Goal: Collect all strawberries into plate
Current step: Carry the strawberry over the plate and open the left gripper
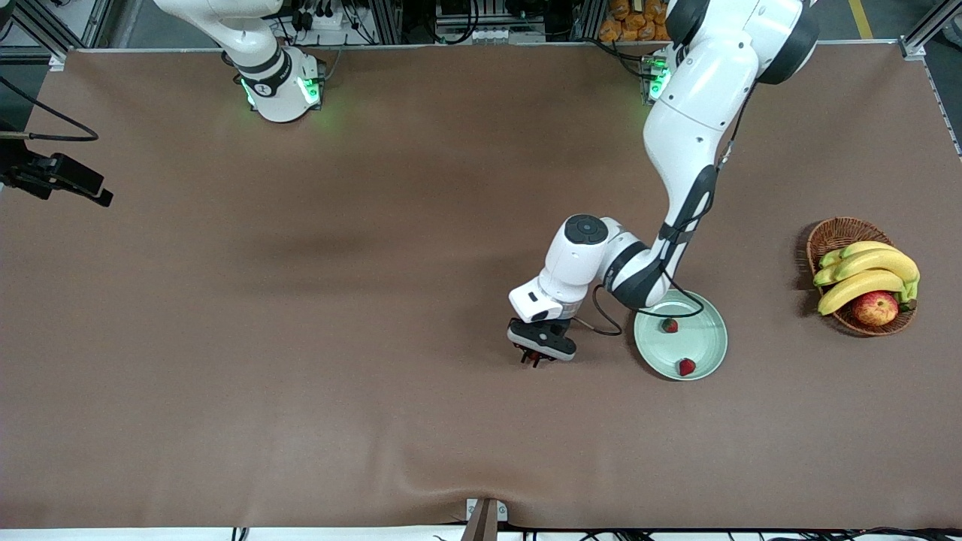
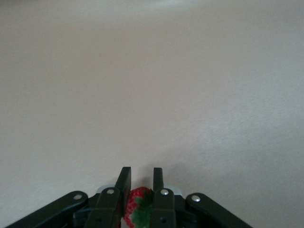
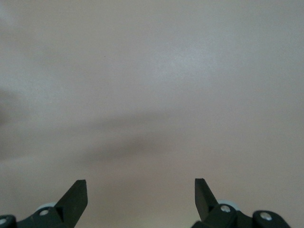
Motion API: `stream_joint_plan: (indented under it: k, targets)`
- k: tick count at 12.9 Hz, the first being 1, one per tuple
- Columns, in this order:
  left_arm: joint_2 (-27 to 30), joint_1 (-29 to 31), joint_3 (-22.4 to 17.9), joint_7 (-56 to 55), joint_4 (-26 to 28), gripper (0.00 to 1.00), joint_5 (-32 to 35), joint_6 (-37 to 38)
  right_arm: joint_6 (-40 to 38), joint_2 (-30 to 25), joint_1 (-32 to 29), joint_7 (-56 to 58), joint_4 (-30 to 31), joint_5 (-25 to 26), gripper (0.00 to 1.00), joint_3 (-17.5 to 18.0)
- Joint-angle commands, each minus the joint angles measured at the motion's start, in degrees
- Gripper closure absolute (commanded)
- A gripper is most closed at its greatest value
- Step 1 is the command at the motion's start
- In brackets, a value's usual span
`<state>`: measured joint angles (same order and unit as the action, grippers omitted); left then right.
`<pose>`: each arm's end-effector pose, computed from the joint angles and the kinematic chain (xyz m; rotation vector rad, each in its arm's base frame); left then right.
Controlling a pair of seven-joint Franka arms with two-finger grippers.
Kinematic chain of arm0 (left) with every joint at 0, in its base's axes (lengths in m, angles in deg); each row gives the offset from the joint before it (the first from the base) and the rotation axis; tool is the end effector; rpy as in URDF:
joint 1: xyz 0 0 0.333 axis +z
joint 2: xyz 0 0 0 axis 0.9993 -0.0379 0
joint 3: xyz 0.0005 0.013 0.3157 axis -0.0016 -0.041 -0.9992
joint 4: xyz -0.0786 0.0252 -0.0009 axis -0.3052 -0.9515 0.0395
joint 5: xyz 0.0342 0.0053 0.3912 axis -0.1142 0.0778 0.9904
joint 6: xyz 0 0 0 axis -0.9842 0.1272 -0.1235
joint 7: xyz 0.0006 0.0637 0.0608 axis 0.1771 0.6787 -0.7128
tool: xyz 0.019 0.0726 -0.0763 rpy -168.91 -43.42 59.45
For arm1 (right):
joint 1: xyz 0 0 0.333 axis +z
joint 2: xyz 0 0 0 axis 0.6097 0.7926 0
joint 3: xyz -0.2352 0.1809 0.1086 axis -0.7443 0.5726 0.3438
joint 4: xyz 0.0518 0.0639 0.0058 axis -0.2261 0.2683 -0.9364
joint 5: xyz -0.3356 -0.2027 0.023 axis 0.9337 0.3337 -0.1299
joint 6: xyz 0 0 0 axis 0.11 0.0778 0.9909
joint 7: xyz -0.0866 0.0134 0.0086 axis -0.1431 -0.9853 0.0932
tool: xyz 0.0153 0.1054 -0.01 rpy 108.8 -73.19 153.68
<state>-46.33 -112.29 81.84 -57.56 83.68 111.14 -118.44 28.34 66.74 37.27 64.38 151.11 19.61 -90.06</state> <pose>0.6098 -0.3957 0.1873 2.8810 -0.5243 0.7286 0.5348 -0.0416 0.6185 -3.0994 0.2361 0.0329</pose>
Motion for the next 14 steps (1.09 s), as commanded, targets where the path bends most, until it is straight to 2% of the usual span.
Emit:
stream_joint_plan:
  k: [1, 4, 8, 12, 14]
  targets:
    - [8.75, 1.43, 0.47, -0.2, 7.75, 1.0, 1.86, 5.16, -0.44, -0.27, -0.31, -0.87, -0.51, -0.19, 0.0, 0.22]
    - [15.18, 6.87, 1.7, 6.89, 15.13, 1.0, 1.86, 6.32, -0.44, -0.27, -0.31, -0.87, -0.51, -0.19, 0.0, 0.22]
    - [20.46, 20.39, 8.63, 13.76, 23.14, 1.0, 1.86, 6.32, -0.44, -0.27, -0.31, -0.87, -0.51, -0.19, 0.0, 0.22]
    - [21.87, 32.26, 14.26, 21.67, 25.96, 1.0, 1.86, 6.67, -0.44, -0.19, -0.31, -0.87, -0.68, -0.19, 0.0, 0.22]
    - [21.44, 34.39, 14.89, 21.95, 25.97, 1.0, 1.86, 6.68, -0.44, -0.19, -0.31, -0.87, -0.68, -0.19, 0.0, 0.22]
